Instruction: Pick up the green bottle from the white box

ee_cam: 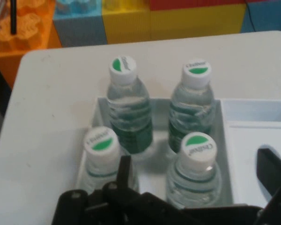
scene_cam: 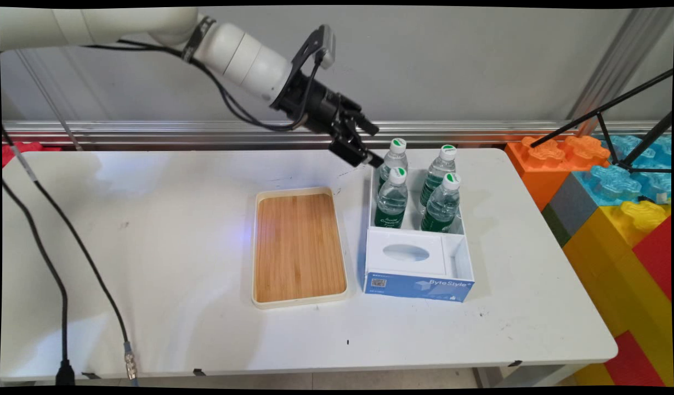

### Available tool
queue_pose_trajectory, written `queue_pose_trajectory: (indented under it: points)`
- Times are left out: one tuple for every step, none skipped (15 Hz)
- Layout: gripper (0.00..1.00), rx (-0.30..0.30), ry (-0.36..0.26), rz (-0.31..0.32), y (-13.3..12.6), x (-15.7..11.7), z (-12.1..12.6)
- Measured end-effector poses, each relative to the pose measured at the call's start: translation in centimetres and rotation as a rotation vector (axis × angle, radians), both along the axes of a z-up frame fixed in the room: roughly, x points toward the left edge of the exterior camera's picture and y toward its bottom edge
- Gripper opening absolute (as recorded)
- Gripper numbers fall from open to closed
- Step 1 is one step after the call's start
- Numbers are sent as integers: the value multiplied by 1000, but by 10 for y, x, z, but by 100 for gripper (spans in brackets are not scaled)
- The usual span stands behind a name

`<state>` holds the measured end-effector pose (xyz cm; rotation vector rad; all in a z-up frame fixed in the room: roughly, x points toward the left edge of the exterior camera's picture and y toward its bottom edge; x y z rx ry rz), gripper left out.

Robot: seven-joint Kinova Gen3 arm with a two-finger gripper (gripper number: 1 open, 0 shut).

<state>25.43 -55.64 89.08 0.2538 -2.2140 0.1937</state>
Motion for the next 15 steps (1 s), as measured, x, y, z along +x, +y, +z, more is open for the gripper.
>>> queue_pose_trajectory:
  points:
    - [100, -18, -4, -9, -9, 0, 3]
    - [100, -24, -5, -12, -13, 0, 3]
    - [100, -36, -10, -20, -24, 0, 3]
    - [100, -43, -15, -29, -35, 1, 2]
    - [100, -46, -19, -42, -44, 1, -1]
    - [100, -48, -25, -53, -52, 1, -4]
    - [100, -49, -32, -65, -61, 2, -9]
    - [100, -49, -41, -74, -68, 3, -13]
    - [100, -46, -48, -84, -76, 4, -19]
    - [100, -42, -54, -92, -82, 5, -25]
    - [100, -34, -62, -105, -88, 6, -32]
    - [100, -30, -65, -113, -93, 7, -38]
    - [100, -24, -67, -120, -97, 8, -44]
    - [100, -16, -65, -127, -102, 8, -52]
    - [100, -8, -62, -130, -106, 7, -58]
